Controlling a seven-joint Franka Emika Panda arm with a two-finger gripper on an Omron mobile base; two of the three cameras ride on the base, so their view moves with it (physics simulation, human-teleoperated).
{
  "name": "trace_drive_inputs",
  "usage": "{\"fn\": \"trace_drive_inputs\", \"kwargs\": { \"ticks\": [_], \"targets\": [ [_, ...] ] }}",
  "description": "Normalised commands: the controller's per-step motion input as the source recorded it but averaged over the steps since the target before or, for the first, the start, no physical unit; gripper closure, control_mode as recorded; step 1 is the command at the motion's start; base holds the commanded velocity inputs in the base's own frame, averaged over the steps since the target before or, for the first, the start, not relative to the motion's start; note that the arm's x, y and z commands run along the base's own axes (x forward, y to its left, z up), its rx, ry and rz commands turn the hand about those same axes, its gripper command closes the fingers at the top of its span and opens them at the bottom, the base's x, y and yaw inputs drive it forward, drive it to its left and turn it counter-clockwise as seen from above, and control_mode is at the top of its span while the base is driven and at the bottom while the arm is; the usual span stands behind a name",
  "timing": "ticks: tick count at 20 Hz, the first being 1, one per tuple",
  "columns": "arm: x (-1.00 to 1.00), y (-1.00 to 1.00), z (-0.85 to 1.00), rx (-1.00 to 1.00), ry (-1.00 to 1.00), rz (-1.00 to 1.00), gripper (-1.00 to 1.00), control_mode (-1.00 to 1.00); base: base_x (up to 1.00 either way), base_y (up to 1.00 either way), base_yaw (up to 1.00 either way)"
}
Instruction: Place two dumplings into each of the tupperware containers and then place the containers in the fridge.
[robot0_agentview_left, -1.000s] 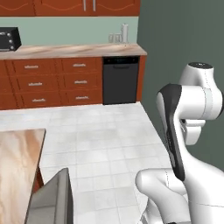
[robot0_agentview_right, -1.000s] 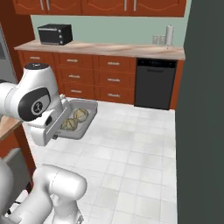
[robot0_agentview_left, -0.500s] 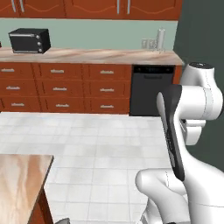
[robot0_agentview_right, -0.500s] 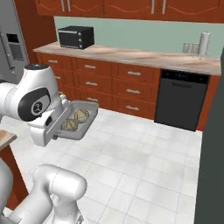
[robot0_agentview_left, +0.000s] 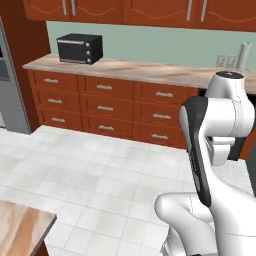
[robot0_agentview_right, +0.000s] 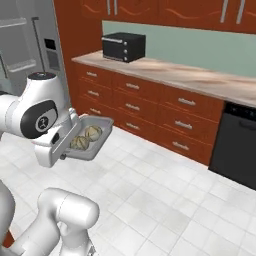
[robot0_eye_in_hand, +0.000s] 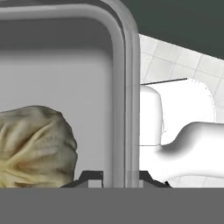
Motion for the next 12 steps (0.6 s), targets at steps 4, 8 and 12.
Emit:
{"fn": "trace_drive_inputs", "kwargs": {
  "ticks": [4,8,12],
  "targets": [
    [0.0,0.0,0.0,0.0,0.0,0.0,1.0,1.0,1.0,-0.49,0.46],
    [0.0,0.0,0.0,0.0,0.0,0.0,1.0,1.0,1.0,-0.38,0.41],
    [0.0,0.0,0.0,0.0,0.0,0.0,1.0,1.0,1.0,-0.12,0.35]
  ]
}}
